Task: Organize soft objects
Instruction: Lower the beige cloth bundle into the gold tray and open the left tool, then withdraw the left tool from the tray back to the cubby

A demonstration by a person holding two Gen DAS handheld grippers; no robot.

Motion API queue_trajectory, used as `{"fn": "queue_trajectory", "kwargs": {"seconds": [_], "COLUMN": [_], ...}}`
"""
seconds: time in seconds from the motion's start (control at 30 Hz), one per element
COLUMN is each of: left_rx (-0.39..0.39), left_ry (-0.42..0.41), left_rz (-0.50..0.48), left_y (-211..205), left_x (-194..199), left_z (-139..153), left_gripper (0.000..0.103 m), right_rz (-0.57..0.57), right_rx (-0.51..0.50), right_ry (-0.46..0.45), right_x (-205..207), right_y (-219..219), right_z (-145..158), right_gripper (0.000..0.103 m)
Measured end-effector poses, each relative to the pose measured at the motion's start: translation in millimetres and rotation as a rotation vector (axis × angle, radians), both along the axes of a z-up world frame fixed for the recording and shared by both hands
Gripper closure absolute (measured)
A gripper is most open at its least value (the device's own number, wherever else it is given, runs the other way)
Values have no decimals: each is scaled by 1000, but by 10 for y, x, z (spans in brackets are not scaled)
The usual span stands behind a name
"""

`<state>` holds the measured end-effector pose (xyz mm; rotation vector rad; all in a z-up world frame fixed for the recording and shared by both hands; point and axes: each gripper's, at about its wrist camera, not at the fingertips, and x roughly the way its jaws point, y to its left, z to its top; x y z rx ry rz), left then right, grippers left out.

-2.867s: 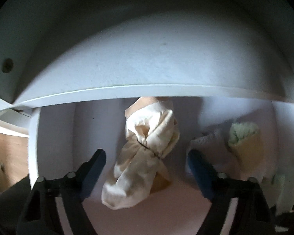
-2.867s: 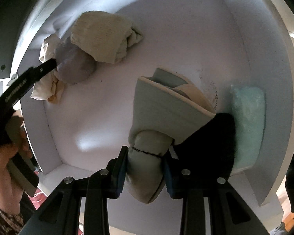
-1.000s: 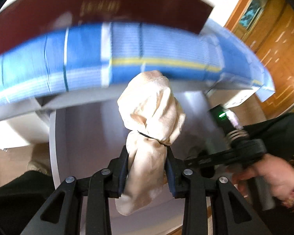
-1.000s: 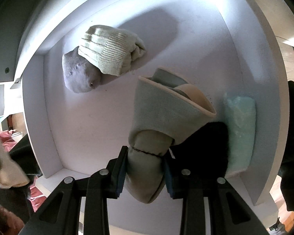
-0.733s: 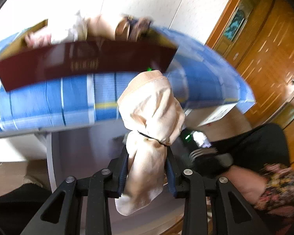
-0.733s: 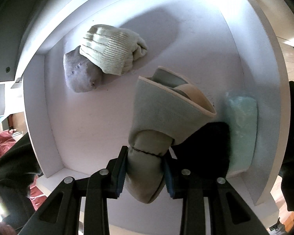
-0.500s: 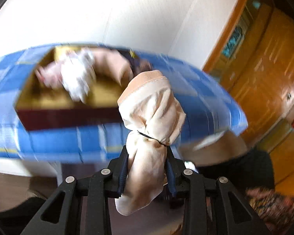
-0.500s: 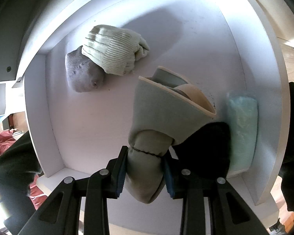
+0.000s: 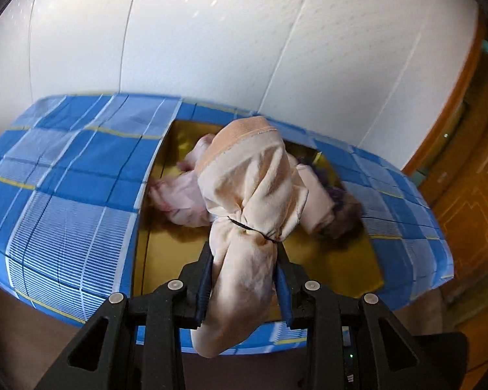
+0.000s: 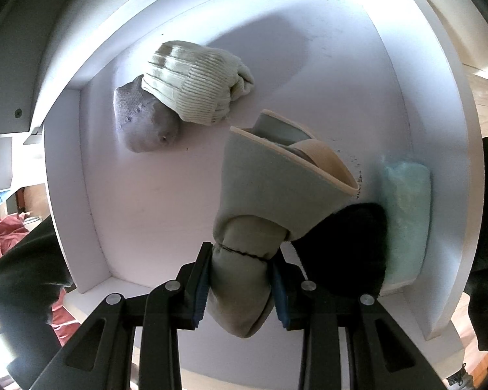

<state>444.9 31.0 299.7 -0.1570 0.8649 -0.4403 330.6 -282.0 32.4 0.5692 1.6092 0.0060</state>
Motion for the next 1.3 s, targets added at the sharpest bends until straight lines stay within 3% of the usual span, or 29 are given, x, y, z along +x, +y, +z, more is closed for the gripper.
{"fn": "queue_trajectory", "kwargs": {"seconds": [0.4,0.5,0.63,0.77,0.9,0.97,1.07,1.3], "left_rx": [117,102,98,95,100,98,118,107], "left_ry": [83,82,27,-92,-206,-278,-303,-99], "left_rz": [84,96,96,141,143,110,30,-206], "left_y": [-11,38,58,91,84,59,-54,-528], "left_x": [233,192,69,-186,-509,-780,-1058,-1232], "left_z": [-344,-362,-302,-203,-203,-274,-488,-987], "left_gripper": [67,57,47,26,19,8,5,4], "right_rz": [1,-1,1,0,-1,2,-10,-28], "right_rx": [10,11,10,8,2,-3,0,8], "right_ry": [0,0,1,0,-1,6,13,-19], "right_x": [6,9,12,13,7,2,7,6], "right_y": [-1,-4,0,-2,1,14,13,-17], "right_z": [-15,-17,-18,-15,-13,-26,-46,48], "right_gripper": [70,70,70,70,70,70,70,70]}}
